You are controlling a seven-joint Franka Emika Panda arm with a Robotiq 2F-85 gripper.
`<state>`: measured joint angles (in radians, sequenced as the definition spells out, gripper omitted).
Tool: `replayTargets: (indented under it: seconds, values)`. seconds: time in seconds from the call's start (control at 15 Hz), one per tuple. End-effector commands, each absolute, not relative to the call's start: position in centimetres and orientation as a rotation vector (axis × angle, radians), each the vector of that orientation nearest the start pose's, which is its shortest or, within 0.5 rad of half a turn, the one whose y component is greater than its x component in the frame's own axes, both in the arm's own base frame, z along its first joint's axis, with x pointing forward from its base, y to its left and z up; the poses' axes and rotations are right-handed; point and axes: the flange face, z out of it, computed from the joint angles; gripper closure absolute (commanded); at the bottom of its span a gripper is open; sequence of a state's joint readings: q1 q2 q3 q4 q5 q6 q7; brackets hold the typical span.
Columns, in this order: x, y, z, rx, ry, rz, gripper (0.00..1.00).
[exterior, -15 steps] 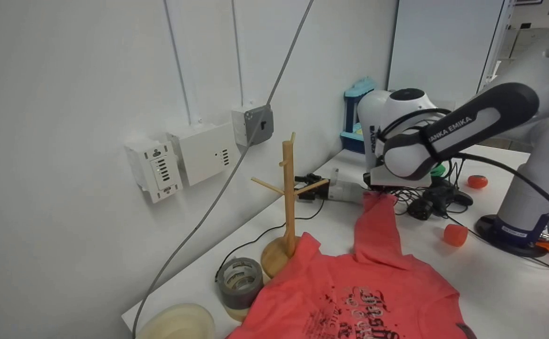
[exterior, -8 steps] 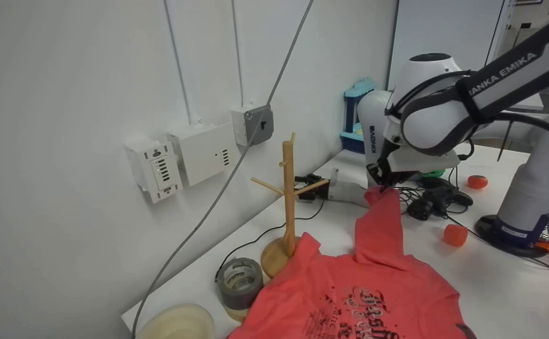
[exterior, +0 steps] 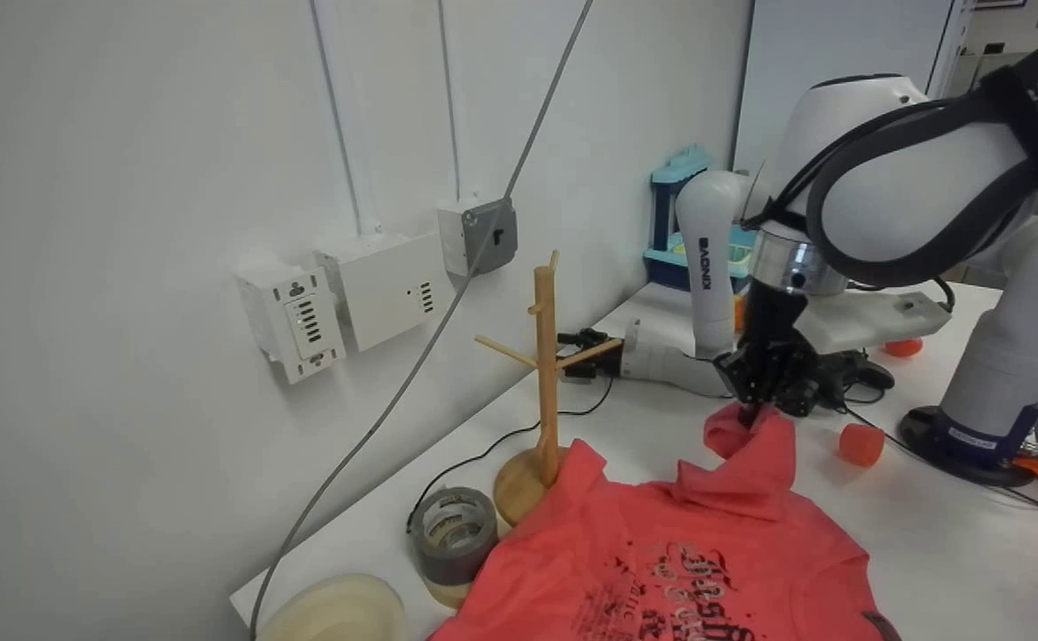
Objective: Position the sweater's sleeves on its chest
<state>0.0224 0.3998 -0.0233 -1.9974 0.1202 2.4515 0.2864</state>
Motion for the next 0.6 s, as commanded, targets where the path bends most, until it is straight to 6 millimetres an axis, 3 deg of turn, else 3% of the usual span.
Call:
replayTargets:
  seconds: [0.0,0.4,0.47,0.53]
  values:
    - [58.6,2.0,27.0,-2.979,0.441,0.044,0.99]
    - [56.3,5.7,24.9,-2.955,0.32,0.183,0.99]
    - [55.9,6.2,24.6,-2.962,0.298,0.196,0.69]
    - [55.6,6.6,24.3,-2.971,0.28,0.205,0.68]
